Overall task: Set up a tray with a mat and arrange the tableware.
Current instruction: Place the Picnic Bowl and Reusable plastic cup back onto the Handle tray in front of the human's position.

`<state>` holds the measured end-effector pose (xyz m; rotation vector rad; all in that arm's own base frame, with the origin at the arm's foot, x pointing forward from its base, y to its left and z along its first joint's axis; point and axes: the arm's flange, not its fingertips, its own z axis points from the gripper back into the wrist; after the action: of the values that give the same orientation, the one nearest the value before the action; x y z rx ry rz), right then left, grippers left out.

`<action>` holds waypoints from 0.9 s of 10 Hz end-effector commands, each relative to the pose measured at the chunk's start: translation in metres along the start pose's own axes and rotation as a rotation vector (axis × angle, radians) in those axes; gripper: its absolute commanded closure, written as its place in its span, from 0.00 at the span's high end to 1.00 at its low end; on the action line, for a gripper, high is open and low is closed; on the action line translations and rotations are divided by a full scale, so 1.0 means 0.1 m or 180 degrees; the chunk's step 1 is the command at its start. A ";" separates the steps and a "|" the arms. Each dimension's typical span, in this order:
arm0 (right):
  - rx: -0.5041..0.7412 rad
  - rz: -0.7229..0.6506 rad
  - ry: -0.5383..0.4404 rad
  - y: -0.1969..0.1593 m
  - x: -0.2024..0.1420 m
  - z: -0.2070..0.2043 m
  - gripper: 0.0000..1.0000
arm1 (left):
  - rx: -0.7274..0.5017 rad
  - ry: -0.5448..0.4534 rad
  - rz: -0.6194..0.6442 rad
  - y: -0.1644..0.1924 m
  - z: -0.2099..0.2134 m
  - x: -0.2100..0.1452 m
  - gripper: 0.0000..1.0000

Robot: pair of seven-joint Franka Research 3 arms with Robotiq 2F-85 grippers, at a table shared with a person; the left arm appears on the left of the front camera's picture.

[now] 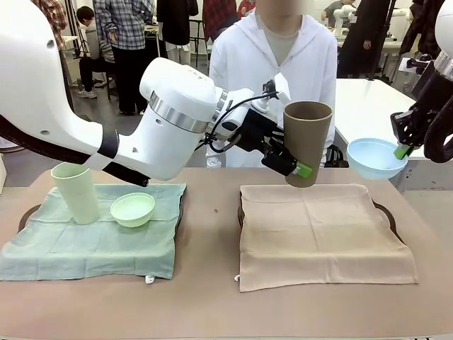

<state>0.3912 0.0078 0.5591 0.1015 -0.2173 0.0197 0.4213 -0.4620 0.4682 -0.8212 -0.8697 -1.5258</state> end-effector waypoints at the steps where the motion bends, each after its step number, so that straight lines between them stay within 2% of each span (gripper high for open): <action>1: 0.0000 0.0000 0.0000 0.00 0.00 0.00 0.04 | 0.0000 0.0000 0.0000 0.00 0.00 0.00 0.81; 4: 0.0183 0.0057 0.0185 -0.05 0.25 -0.79 0.04 | -0.0065 0.0003 -0.0122 0.30 -0.23 -0.61 0.81; 9: 0.0181 -0.0035 0.0409 -0.27 0.39 -1.58 0.04 | -0.0092 0.0021 -0.0039 0.60 -0.65 -1.22 0.81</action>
<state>0.4574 0.0002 0.4146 0.1334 -0.0783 0.0099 0.4882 -0.4596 0.3369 -0.8326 -0.8052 -1.5367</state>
